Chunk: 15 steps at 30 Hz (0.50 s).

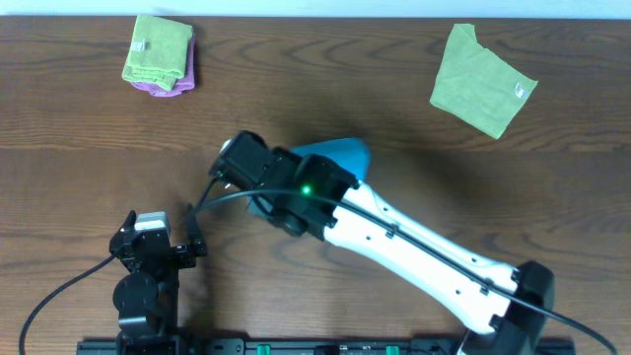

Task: Fold the cloth
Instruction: 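Drag the blue cloth toward table center and release it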

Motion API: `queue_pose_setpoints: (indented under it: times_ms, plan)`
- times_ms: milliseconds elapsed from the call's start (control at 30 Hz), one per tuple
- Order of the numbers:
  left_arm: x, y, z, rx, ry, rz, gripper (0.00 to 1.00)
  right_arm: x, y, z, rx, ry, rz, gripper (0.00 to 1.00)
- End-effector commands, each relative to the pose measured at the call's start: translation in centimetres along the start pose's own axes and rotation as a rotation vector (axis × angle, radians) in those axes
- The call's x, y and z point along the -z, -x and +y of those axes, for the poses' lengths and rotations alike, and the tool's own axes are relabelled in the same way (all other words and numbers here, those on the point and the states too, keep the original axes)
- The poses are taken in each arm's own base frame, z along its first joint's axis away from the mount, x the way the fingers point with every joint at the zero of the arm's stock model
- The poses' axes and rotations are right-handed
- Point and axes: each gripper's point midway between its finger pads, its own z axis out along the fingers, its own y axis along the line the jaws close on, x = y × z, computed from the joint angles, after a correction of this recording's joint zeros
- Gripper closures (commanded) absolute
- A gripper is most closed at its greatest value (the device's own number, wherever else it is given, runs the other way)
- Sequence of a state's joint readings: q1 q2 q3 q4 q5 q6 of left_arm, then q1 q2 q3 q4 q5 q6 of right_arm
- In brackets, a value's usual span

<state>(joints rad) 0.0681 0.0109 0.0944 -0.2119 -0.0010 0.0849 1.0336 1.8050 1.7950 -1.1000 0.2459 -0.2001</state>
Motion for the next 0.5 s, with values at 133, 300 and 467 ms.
queue_pose_setpoints:
  times_ms: [133,300,467]
  plan:
    - [-0.3,-1.5,0.0,-0.001,0.004,0.036,0.05,5.7,3.4,3.4,0.063,0.169,-0.147,0.99]
    - [-0.3,-1.5,0.0,-0.001,0.004,0.036,0.05,6.3,3.1,1.2,0.097,0.157,-0.152,0.99]
    - [-0.3,-1.5,0.0,-0.001,0.004,0.036,0.05,-0.5,-2.4,-12.3,-0.249,-0.208,0.033,0.99]
